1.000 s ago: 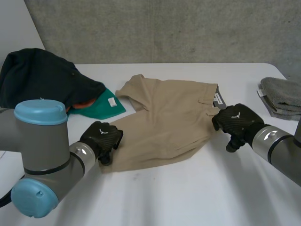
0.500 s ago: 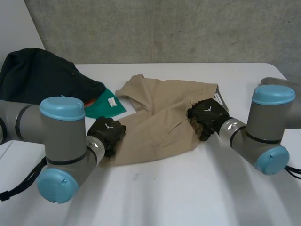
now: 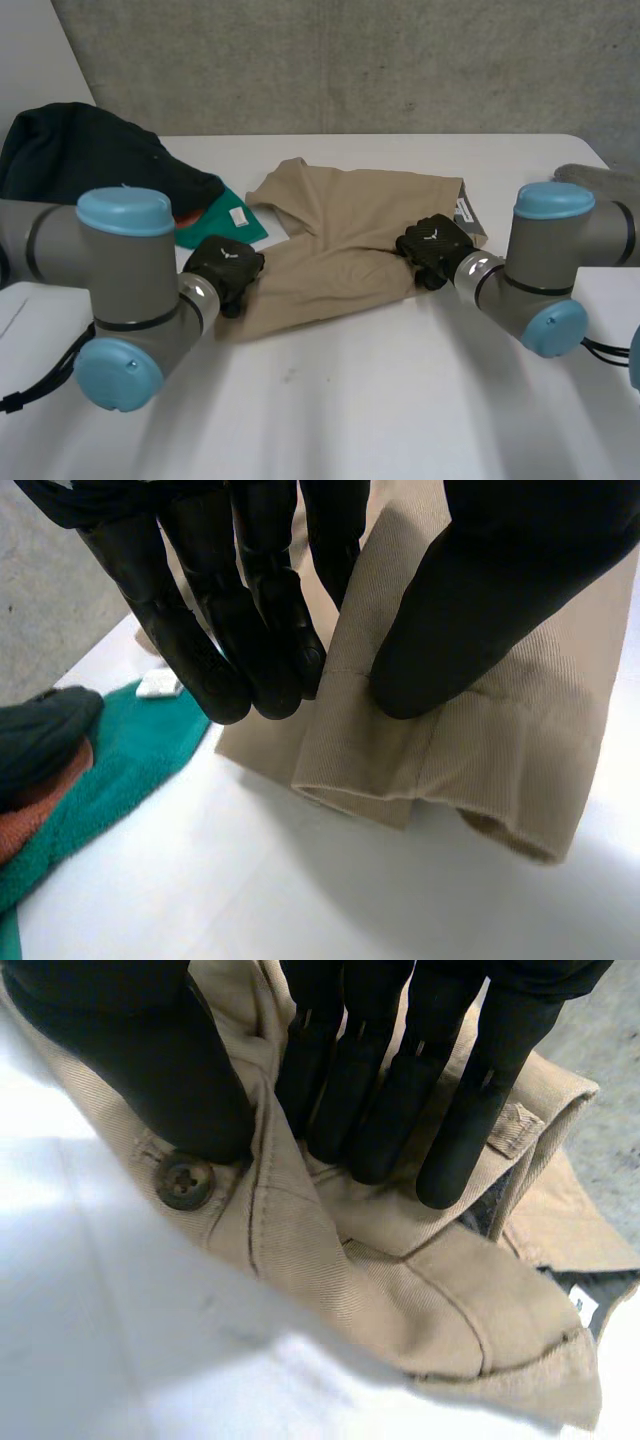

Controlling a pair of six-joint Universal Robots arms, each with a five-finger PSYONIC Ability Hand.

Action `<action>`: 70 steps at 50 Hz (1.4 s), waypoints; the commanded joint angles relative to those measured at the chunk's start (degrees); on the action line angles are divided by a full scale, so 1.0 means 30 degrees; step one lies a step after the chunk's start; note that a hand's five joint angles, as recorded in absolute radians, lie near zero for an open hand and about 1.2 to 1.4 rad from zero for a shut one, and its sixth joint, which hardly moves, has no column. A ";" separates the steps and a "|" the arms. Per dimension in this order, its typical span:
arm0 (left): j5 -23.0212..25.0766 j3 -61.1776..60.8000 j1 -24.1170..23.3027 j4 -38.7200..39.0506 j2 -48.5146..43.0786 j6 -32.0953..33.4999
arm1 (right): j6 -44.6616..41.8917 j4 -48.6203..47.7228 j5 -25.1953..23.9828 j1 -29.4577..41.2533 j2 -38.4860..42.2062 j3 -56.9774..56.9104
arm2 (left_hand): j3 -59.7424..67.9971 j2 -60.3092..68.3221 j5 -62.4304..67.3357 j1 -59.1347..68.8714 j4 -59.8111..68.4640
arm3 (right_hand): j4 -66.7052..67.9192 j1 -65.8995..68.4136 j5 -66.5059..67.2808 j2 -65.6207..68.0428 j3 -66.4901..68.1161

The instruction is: Fold the laundry.

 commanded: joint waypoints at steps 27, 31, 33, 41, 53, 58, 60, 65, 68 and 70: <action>0.1808 0.6892 -0.0222 -0.6457 0.3609 -0.2750 | -0.1336 0.9435 0.0267 -0.1985 -0.9547 0.1395 | 0.3990 0.3857 0.4284 0.4680 0.3862 | 0.3940 0.8516 0.4647 0.4925 0.4207; 0.1369 0.7977 0.0159 -0.7307 0.1116 -0.2662 | -0.0229 0.8821 0.0355 -0.1633 -0.7583 0.0926 | 0.3990 0.3857 0.4284 0.4680 0.3862 | -0.0709 0.3868 -0.0001 0.0277 -0.0442; 0.1251 0.8242 0.0306 -0.7542 0.0820 -0.2749 | 0.1381 0.8498 0.0268 -0.1691 -0.6733 0.0984 | 0.3990 0.3857 0.4284 0.4680 0.3862 | -0.1445 0.3131 -0.0738 -0.0459 -0.1178; 0.1368 0.7044 0.0686 -0.6548 0.2136 -0.3247 | 0.4023 0.7562 -0.0844 -0.2248 -0.8191 0.3675 | 0.3990 0.3857 0.4284 0.4680 0.3862 | -1.0469 -0.5893 -0.9762 -0.9484 -1.0202; 0.1954 0.3967 0.1185 -0.5229 0.4042 -0.3189 | 0.3936 0.0652 -0.0585 0.0210 -1.0861 0.8980 | 0.3990 0.3857 0.4284 0.4680 0.3862 | -1.5524 -1.0948 -1.4817 -1.4538 -1.5257; 0.2042 0.3117 0.1477 -0.4877 0.4305 -0.3189 | 0.3468 -0.1960 0.0324 0.1734 -0.9546 0.9042 | 0.3990 0.3857 0.4284 0.4680 0.3862 | -1.5302 -1.0726 -1.4595 -1.4316 -1.5035; 0.2130 0.2824 0.1682 -0.4789 0.4394 -0.3189 | 0.2679 -0.1758 0.0735 0.2145 -0.8404 0.8428 | 0.3990 0.3857 0.4284 0.4680 0.3862 | -1.4742 -1.0166 -1.4035 -1.3757 -1.4475; 0.2422 0.2501 0.2092 -0.4526 0.4336 -0.3101 | 0.1067 -0.0090 0.1584 0.2644 -0.6294 0.6525 | 0.3990 0.3857 0.4284 0.4680 0.3862 | -1.0149 -0.5573 -0.9442 -0.9163 -0.9882; 0.2569 0.2530 0.2415 -0.4262 0.4160 -0.2955 | 0.0304 0.0878 0.2170 0.2674 -0.5122 0.5147 | 0.3990 0.3857 0.4284 0.4680 0.3862 | -0.3666 0.0910 -0.2959 -0.2681 -0.3399; 0.2657 0.2617 0.2561 -0.4057 0.3926 -0.2809 | 0.0099 0.1201 0.2550 0.2586 -0.4682 0.4532 | 0.3990 0.3857 0.4284 0.4680 0.3862 | 0.3903 0.8479 0.4610 0.4888 0.4170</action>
